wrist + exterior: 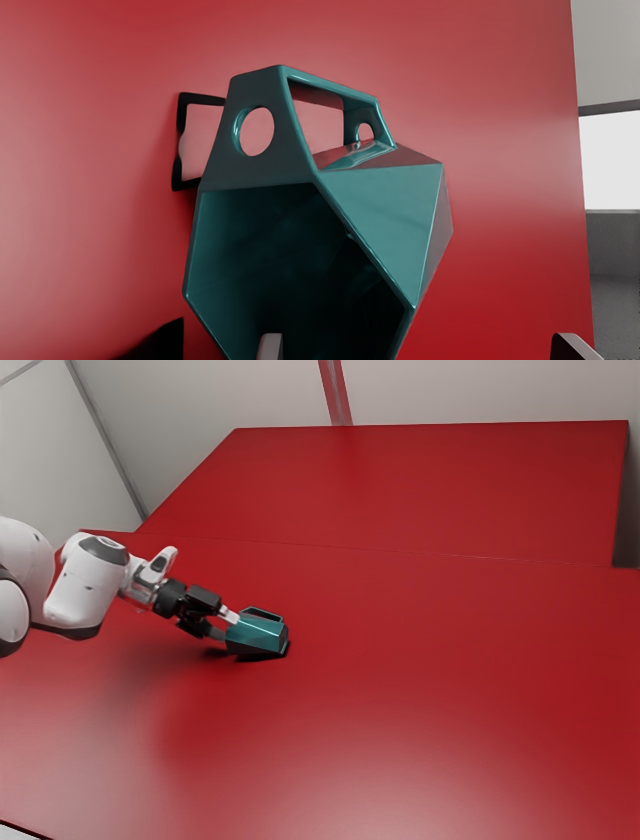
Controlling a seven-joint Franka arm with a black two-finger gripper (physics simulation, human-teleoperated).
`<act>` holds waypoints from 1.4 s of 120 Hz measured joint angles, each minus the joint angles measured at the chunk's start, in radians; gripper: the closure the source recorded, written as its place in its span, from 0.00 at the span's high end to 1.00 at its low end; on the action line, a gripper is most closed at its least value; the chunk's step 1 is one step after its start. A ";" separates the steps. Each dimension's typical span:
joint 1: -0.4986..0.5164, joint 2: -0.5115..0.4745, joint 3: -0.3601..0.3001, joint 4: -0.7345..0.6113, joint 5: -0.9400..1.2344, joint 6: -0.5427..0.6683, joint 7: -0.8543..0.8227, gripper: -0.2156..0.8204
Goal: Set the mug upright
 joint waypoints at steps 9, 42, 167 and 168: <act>-0.006 0.003 0.000 0.000 -0.005 0.000 0.000 0.77; -0.037 0.009 0.000 0.000 -0.022 -0.001 0.002 0.77; -0.061 0.016 -0.005 0.039 -0.038 -0.016 0.011 0.07; -0.061 0.016 -0.005 0.039 -0.038 -0.016 0.011 0.06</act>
